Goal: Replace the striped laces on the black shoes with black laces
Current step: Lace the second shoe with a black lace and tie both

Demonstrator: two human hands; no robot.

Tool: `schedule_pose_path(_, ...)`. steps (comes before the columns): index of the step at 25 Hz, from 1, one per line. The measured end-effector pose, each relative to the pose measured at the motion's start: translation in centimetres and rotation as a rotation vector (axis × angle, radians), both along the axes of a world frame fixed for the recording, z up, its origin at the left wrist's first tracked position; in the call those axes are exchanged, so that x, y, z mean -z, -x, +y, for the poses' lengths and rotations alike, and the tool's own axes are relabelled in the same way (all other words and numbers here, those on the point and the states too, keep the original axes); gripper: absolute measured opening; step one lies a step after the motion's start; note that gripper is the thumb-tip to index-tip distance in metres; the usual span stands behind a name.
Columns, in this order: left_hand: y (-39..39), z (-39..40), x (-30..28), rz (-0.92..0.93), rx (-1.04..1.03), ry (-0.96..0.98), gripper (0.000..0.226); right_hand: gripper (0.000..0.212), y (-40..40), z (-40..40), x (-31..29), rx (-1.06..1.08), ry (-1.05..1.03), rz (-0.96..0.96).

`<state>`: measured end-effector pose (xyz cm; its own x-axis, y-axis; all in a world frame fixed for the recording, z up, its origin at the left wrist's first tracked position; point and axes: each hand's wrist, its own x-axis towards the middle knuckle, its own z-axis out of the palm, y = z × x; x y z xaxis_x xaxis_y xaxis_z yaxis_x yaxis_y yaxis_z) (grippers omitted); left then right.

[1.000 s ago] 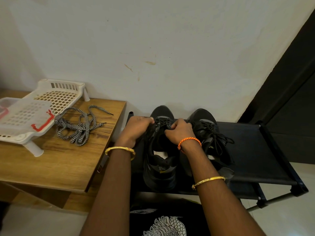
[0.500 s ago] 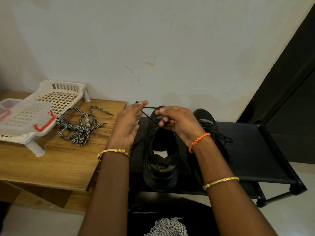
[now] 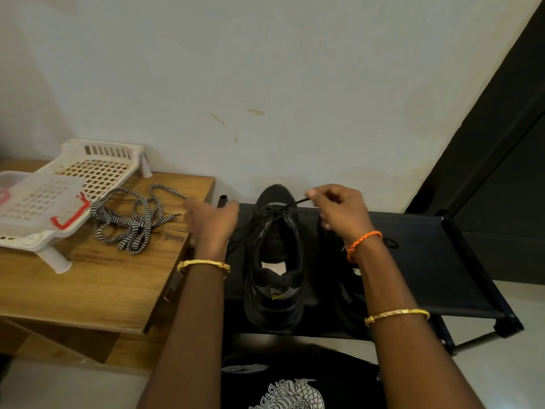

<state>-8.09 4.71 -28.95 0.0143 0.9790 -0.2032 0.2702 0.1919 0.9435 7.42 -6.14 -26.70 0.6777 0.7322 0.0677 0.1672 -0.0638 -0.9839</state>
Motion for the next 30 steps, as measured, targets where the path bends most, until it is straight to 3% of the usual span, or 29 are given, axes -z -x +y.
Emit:
schedule_pose_path(3, -1.1, -1.3, -1.2, -0.179, 0.488, -0.208, 0.03, 0.012, 1.7, 0.6, -0.2, -0.205, -0.034, -0.074)
schedule_pose_path(5, -1.6, -1.9, -1.2, -0.224, 0.651, -0.255, 0.011, 0.008, 1.9, 0.9, -0.3, -0.176, -0.09, -0.037)
schedule_pose_path(7, -1.6, -1.9, -0.8, -0.114, 0.608, -0.336, 0.012, 0.015, 1.2, 0.9, 0.0, -0.063, -0.064, -0.047)
schedule_pose_path(10, -1.1, -1.2, -0.4, 0.068, 0.431, -0.435, 0.007, 0.008, -0.3, 0.3, 0.9, 0.04, -0.001, -0.064)
schedule_pose_path(12, -0.8, -0.7, -0.3, 0.09, 0.34, -0.452, 0.007, 0.004, -0.8, 0.2, 1.2, 0.058, 0.025, -0.045)
schedule_pose_path(16, -1.0, -0.9, 0.0, 0.104, 0.172, -0.423, 0.012, 0.02, -0.7, 0.6, 1.3, 0.014, 0.019, 0.068)
schedule_pose_path(19, -1.0, -0.9, -0.2, 0.096, 0.095, -0.42, 0.013, 0.008, -0.5, 0.7, 1.3, 0.036, -0.007, 0.138)
schedule_pose_path(21, -0.8, -0.8, -0.3, 0.147, 0.144, -0.445, 0.021, 0.002, -0.6, 0.6, 1.4, 0.072, 0.012, 0.068)
schedule_pose_path(24, -1.1, -1.3, -0.5, 0.218, 0.38, -0.542, 0.032, 0.008, -0.4, 0.7, 1.5, 0.084, 0.046, -0.063)
schedule_pose_path(26, -1.9, -2.0, -0.4, 0.214, 0.484, -0.593, 0.024, 0.007, 0.0, 1.1, 1.5, 0.038, 0.046, -0.079)
schedule_pose_path(30, -2.7, -2.5, -0.2, 0.231, 0.444, -0.618, 0.007, 0.009, 0.8, 1.8, 1.7, -0.041, 0.077, -0.128)
